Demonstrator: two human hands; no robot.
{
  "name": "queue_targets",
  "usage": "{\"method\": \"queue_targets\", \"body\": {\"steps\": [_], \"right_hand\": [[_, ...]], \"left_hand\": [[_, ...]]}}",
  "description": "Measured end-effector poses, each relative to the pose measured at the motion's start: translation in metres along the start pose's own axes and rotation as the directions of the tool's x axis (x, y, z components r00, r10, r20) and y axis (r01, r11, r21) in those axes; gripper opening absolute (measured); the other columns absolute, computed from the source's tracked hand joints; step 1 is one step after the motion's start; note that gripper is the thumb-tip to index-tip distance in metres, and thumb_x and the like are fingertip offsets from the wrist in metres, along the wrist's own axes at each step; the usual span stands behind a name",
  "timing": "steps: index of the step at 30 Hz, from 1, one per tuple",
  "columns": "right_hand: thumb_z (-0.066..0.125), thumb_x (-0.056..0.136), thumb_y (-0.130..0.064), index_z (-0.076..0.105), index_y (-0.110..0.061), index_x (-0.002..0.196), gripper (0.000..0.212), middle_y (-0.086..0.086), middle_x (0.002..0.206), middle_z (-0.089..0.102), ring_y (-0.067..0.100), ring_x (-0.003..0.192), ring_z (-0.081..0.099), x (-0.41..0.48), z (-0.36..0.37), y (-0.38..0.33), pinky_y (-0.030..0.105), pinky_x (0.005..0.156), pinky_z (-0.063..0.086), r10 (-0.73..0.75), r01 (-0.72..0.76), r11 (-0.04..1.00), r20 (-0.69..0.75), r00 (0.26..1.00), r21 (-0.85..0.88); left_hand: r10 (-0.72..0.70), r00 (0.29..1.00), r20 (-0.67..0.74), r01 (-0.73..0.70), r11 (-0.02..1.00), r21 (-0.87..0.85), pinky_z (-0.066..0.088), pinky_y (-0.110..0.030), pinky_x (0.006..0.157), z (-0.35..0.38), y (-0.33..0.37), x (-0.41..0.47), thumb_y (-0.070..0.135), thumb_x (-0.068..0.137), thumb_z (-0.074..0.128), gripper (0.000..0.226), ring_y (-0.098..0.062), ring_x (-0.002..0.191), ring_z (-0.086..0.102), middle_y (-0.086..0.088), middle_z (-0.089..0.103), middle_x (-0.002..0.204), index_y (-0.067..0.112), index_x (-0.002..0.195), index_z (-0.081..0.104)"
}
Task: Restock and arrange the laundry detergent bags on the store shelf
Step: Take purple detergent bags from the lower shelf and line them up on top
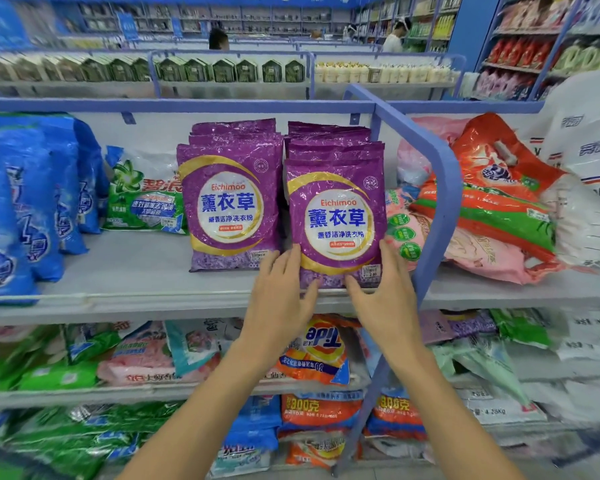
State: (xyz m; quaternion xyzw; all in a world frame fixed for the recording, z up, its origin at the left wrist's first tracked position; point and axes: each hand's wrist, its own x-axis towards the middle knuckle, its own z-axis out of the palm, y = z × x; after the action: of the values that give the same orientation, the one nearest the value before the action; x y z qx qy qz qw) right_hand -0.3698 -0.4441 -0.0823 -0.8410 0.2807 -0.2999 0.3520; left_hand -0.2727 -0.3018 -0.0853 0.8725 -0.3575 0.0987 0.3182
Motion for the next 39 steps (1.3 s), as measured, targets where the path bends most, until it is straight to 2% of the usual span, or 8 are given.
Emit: {"method": "queue_targets", "body": {"steps": [4,7,10,16,24,30,36,39], "right_hand": [[0.060,0.101,-0.043,0.020,-0.022,0.163,0.077,-0.004,0.170,0.019,0.013,0.156,0.015,-0.016,-0.008,-0.003,0.039,0.127,0.023,-0.007,0.009,0.999,0.067,0.998,-0.034],[0.055,0.102,-0.045,0.024,-0.021,0.162,0.072,-0.006,0.171,0.016,0.012,0.157,0.011,-0.029,-0.015,-0.001,0.039,0.128,0.019,-0.039,0.050,0.994,0.106,0.994,-0.101],[0.055,0.103,-0.042,0.029,-0.020,0.161,0.068,-0.005,0.170,0.020,0.012,0.157,0.013,-0.045,-0.018,0.001,0.035,0.126,0.019,-0.104,0.123,0.982,0.137,0.985,-0.141],[0.055,0.102,-0.044,0.033,-0.019,0.159,0.066,-0.007,0.168,0.025,0.007,0.155,0.016,-0.084,-0.003,-0.010,0.024,0.123,0.014,-0.206,0.230,0.970,0.243,0.948,-0.077],[0.052,0.102,-0.050,0.038,-0.024,0.157,0.062,-0.008,0.163,0.033,0.008,0.151,0.025,-0.127,0.052,-0.047,0.027,0.124,0.019,-0.268,0.268,0.961,0.446,0.854,0.065],[0.051,0.103,-0.049,0.038,-0.024,0.156,0.061,-0.008,0.163,0.034,0.007,0.150,0.026,-0.156,0.104,-0.097,0.022,0.119,0.016,-0.327,0.309,0.942,0.551,0.767,0.130],[0.051,0.102,-0.050,0.040,-0.025,0.156,0.060,-0.011,0.162,0.036,0.006,0.149,0.028,-0.206,0.167,-0.157,0.021,0.118,0.018,-0.392,0.364,0.914,0.611,0.688,0.176],[0.049,0.101,-0.054,0.041,-0.026,0.155,0.061,-0.011,0.161,0.038,0.007,0.149,0.031,-0.235,0.202,-0.190,0.031,0.124,0.025,-0.416,0.374,0.904,0.638,0.648,0.209]], "left_hand": [[-0.016,1.000,0.020,0.016,1.000,0.021,0.031,-0.042,0.120,-0.005,0.001,-0.020,0.039,0.103,0.053,0.066,-0.028,0.148,0.029,-0.005,0.046,0.154,0.012,0.158,0.030],[0.004,1.000,-0.015,-0.002,0.995,0.097,0.020,-0.034,0.121,-0.013,-0.001,-0.038,0.034,0.103,0.055,0.057,-0.030,0.144,0.035,-0.009,0.052,0.149,0.007,0.152,0.043],[-0.012,0.998,-0.058,0.023,0.982,0.186,0.019,-0.037,0.119,-0.022,-0.011,-0.062,0.036,0.099,0.052,0.057,-0.033,0.140,0.041,-0.014,0.057,0.144,0.003,0.145,0.052],[-0.213,0.975,-0.056,0.220,0.949,0.224,0.022,-0.043,0.124,-0.050,-0.049,-0.118,0.037,0.102,0.054,0.058,-0.031,0.152,0.024,-0.007,0.041,0.159,0.012,0.153,0.043],[-0.420,0.897,-0.140,0.441,0.869,0.223,0.019,-0.035,0.124,-0.103,-0.090,-0.191,0.034,0.102,0.057,0.054,-0.025,0.149,0.029,-0.004,0.044,0.157,0.012,0.150,0.047],[-0.525,0.813,-0.253,0.575,0.793,0.202,0.032,-0.040,0.121,-0.153,-0.127,-0.245,0.038,0.102,0.055,0.053,-0.021,0.143,0.039,-0.002,0.051,0.151,0.013,0.148,0.050],[-0.614,0.712,-0.341,0.688,0.706,0.166,0.033,-0.035,0.117,-0.210,-0.180,-0.308,0.040,0.099,0.059,0.051,-0.020,0.140,0.045,-0.002,0.054,0.148,0.014,0.143,0.056],[-0.646,0.670,-0.366,0.726,0.674,0.138,0.032,-0.034,0.116,-0.246,-0.211,-0.340,0.039,0.099,0.059,0.050,-0.020,0.140,0.044,-0.002,0.055,0.147,0.014,0.142,0.057]]}}
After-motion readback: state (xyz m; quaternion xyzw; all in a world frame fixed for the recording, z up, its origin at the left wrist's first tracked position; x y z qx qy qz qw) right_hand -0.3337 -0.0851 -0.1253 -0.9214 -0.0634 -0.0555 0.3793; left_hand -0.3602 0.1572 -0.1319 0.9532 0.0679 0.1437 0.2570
